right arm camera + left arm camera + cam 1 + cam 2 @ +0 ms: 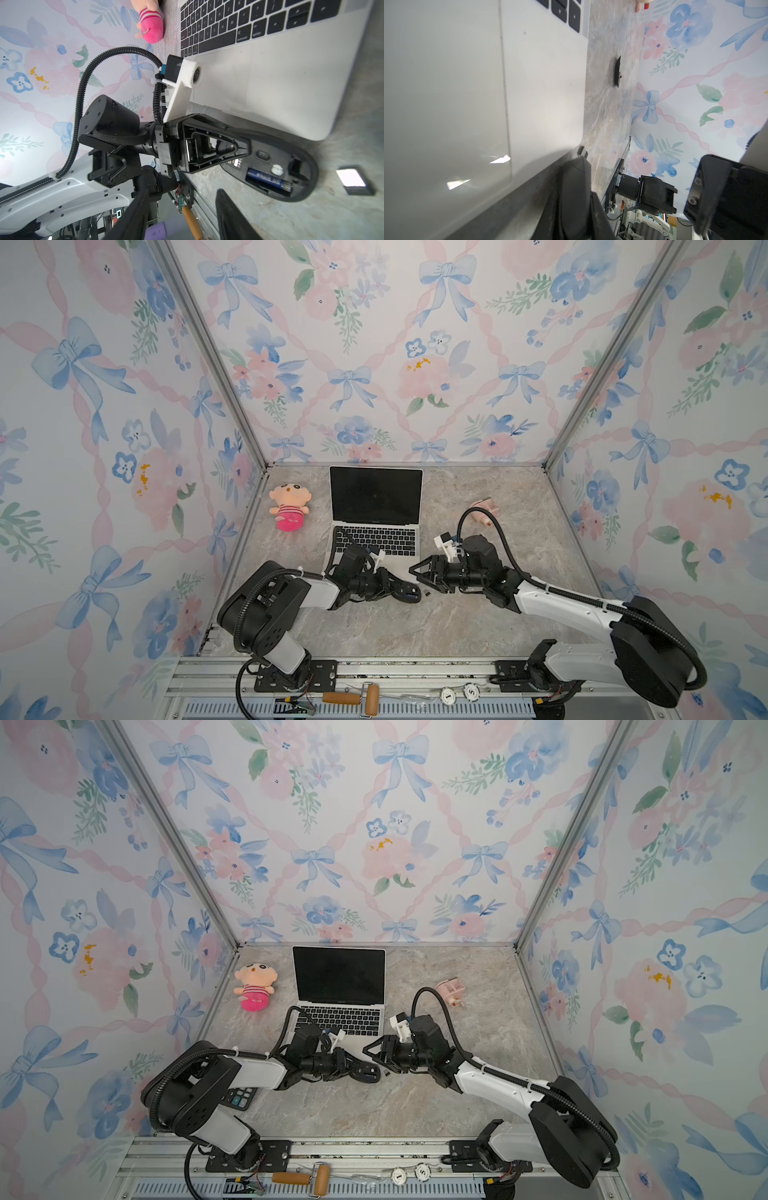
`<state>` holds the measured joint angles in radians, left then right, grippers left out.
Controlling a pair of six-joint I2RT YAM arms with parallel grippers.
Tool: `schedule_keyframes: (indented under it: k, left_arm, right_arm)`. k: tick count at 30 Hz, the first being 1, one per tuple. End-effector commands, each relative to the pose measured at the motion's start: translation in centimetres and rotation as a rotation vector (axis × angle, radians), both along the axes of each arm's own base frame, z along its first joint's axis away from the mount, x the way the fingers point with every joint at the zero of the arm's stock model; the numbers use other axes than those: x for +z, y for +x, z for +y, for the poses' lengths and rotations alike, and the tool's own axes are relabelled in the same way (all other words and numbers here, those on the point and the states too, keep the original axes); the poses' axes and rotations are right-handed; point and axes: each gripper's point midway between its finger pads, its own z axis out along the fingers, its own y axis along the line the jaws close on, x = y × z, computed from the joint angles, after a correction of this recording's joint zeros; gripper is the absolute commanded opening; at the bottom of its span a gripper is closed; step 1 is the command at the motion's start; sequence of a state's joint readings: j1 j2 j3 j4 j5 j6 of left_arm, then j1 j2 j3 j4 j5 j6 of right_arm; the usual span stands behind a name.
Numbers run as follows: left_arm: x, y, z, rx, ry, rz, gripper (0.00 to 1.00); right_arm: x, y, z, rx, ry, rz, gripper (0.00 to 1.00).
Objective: Insert the wireless mouse receiver into the laptop
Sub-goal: Take out the USB plug from the mouse.
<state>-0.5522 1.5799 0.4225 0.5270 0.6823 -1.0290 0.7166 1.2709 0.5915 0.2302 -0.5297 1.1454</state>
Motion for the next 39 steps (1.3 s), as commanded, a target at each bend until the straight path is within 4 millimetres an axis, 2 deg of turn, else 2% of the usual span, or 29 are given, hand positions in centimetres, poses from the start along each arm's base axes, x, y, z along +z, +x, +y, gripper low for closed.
schedule_keyframes:
  k: [1,8,11,16,22,27,32,39]
  left_arm:
    - [-1.8,-0.3,1.0,0.010,0.052,0.024,0.00]
    - [-1.8,-0.7,1.5,-0.004,0.082,0.018,0.00]
    - [-1.7,-1.2,2.0,-0.012,0.100,0.016,0.00]
    - [-1.3,-2.6,2.9,-0.032,0.117,0.016,0.00]
    - [-1.0,-4.5,4.6,-0.024,0.144,0.023,0.00]
    - [-1.7,-5.5,6.2,0.009,0.193,0.033,0.00]
    - [-2.4,-5.6,7.3,0.043,0.230,0.034,0.13]
    - [-1.8,-4.9,7.6,0.052,0.252,0.013,0.36]
  right_arm:
    - [-2.0,-0.3,-2.3,-0.008,-0.175,0.007,0.54]
    - [-4.7,-0.6,-6.1,0.019,-0.520,-0.029,0.49]
    - [-5.6,-0.5,-6.8,0.039,-0.617,-0.045,0.47]
    - [-7.0,-0.5,-6.5,0.121,-0.779,-0.097,0.44]
    - [-8.5,-0.3,-5.1,0.229,-0.926,-0.154,0.40]
    - [-9.2,-0.1,-4.1,0.265,-0.949,-0.169,0.38]
    - [-9.4,0.7,-4.0,0.248,-0.942,-0.162,0.35]
    - [-9.5,2.4,-4.6,0.209,-0.909,-0.132,0.34]
